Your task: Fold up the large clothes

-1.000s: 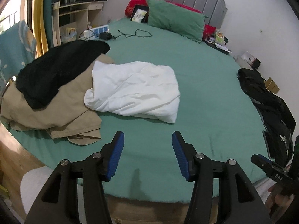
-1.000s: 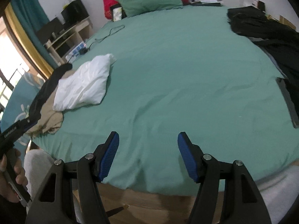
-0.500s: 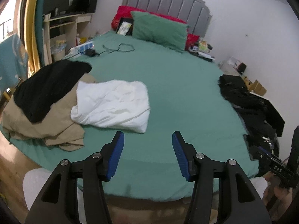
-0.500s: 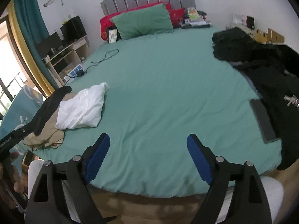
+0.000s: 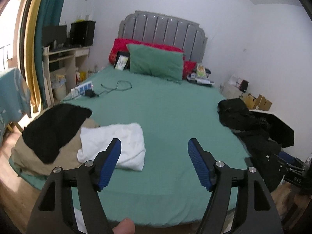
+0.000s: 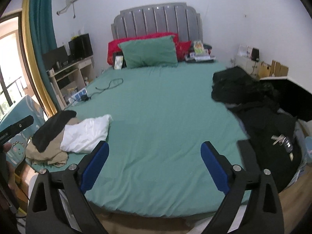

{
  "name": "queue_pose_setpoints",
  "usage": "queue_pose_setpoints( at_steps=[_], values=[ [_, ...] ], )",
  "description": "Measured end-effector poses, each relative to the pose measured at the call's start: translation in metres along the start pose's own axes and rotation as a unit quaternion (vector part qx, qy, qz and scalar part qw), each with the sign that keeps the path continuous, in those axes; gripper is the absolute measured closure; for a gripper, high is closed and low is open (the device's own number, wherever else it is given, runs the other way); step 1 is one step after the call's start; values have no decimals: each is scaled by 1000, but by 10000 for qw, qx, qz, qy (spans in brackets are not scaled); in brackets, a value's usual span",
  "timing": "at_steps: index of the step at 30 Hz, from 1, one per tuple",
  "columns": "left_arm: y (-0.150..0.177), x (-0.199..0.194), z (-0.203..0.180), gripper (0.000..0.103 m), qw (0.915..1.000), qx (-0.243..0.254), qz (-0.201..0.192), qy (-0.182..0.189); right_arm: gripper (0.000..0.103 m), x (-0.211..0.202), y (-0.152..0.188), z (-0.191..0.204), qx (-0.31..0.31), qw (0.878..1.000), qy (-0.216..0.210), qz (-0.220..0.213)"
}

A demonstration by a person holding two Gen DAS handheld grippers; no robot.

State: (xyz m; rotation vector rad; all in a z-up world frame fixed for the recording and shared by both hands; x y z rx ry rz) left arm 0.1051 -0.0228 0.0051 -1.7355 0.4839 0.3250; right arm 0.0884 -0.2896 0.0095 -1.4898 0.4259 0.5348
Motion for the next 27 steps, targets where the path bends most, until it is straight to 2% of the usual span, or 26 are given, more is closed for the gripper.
queue_pose_setpoints(
  at_steps=[9, 19, 23, 27],
  values=[
    [-33, -34, -26, 27, 9981, 272, -510, 212, 7, -44, -33, -2, -62, 9984, 58, -567],
    [-57, -76, -38, 22, 9924, 496, -1125, 15, 6, -92, -63, 12, -231, 9921, -30, -1230],
    [-66, -95, -38, 22, 9871, 557, -1496, -103, 5, -108, -72, 18, -304, 9881, -21, -1511],
    [-71, -110, -40, 22, 9812, 609, -1831, -44, 3, -122, -79, 27, -398, 9826, -58, -1811]
  ],
)
Point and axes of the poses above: each gripper's, at about its wrist camera, not at the fingertips, and x roughly the way its jaws point, z to its left, y to its underside, the point moved 9 cm from there along x, roughly the way its jaws point, and after that the axes turned 7 degrees about y, right-handed, at the moved point
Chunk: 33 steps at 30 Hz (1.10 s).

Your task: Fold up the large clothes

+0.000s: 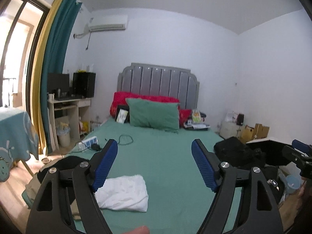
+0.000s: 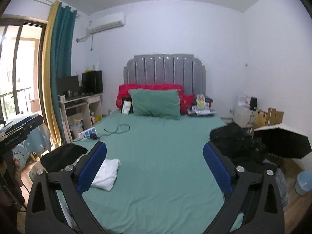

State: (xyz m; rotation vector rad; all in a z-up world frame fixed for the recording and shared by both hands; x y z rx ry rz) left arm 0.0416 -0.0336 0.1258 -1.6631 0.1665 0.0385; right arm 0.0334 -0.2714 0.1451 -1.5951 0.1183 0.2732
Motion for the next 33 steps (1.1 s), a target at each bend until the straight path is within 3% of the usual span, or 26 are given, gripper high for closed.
queue_pose_setpoints(
  at_steps=[6, 12, 33],
  values=[
    [5, -1, 9, 22, 9999, -78, -6, -90, 2, 2, 1, 16, 28, 9996, -203, -170],
    [19, 6, 14, 22, 9999, -62, 130, -73, 2, 17, 14, 29, 57, 9993, -369, -36],
    [48, 28, 12, 22, 9992, -69, 391, 7, 2, 31, 33, 22, 71, 9995, -216, 211]
  ],
)
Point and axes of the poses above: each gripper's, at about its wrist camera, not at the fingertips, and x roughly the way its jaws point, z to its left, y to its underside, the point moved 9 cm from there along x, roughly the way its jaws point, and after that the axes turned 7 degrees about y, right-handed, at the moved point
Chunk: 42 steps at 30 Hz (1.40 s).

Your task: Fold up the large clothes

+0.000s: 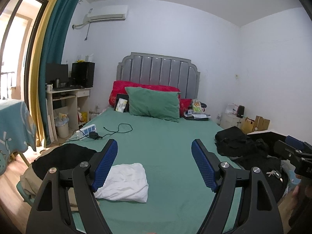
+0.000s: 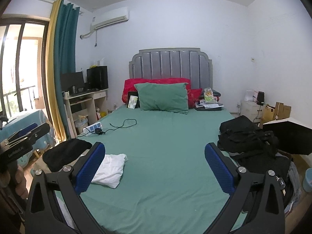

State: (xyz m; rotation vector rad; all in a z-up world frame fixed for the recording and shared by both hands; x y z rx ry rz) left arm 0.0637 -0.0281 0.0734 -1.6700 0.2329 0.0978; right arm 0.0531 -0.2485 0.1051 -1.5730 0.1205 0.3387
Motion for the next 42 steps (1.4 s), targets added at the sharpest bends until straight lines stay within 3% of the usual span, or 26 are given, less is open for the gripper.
queue_pose_setpoints(
  at_steps=[42],
  values=[
    [2, 12, -18, 22, 9998, 64, 100, 134, 2, -3, 0, -10, 74, 10000, 65, 16]
  ],
)
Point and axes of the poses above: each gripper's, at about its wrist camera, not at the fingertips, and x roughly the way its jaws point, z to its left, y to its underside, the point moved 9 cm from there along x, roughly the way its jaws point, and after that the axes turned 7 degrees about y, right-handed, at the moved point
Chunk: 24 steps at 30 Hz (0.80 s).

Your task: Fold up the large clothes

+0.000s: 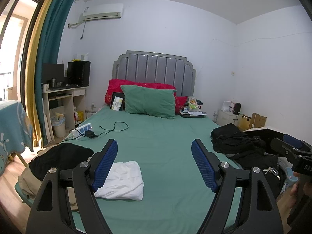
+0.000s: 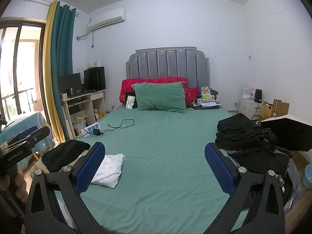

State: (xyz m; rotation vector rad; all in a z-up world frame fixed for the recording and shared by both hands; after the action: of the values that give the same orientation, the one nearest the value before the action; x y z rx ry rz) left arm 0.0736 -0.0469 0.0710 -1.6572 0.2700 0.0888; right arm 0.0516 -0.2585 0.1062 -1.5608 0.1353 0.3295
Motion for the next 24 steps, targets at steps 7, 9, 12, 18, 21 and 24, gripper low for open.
queue_pose_setpoints(
  at_steps=[7, 9, 12, 18, 21, 24],
  values=[
    [0, 3, -5, 22, 10000, 5, 12, 16, 2, 2, 6, 0, 8, 10000, 6, 43],
    [0, 3, -5, 22, 10000, 6, 8, 25, 2, 2, 5, 0, 11, 10000, 3, 34],
    [0, 3, -5, 22, 10000, 8, 6, 35, 2, 2, 6, 0, 10, 10000, 7, 45],
    [1, 3, -5, 22, 10000, 7, 17, 31, 2, 5, 6, 0, 8, 10000, 5, 62],
    [1, 6, -10, 22, 10000, 21, 52, 56, 2, 6, 6, 1, 6, 10000, 1, 70],
    [-1, 8, -11, 22, 9999, 23, 74, 71, 2, 6, 7, 1, 12, 10000, -1, 77]
  ],
)
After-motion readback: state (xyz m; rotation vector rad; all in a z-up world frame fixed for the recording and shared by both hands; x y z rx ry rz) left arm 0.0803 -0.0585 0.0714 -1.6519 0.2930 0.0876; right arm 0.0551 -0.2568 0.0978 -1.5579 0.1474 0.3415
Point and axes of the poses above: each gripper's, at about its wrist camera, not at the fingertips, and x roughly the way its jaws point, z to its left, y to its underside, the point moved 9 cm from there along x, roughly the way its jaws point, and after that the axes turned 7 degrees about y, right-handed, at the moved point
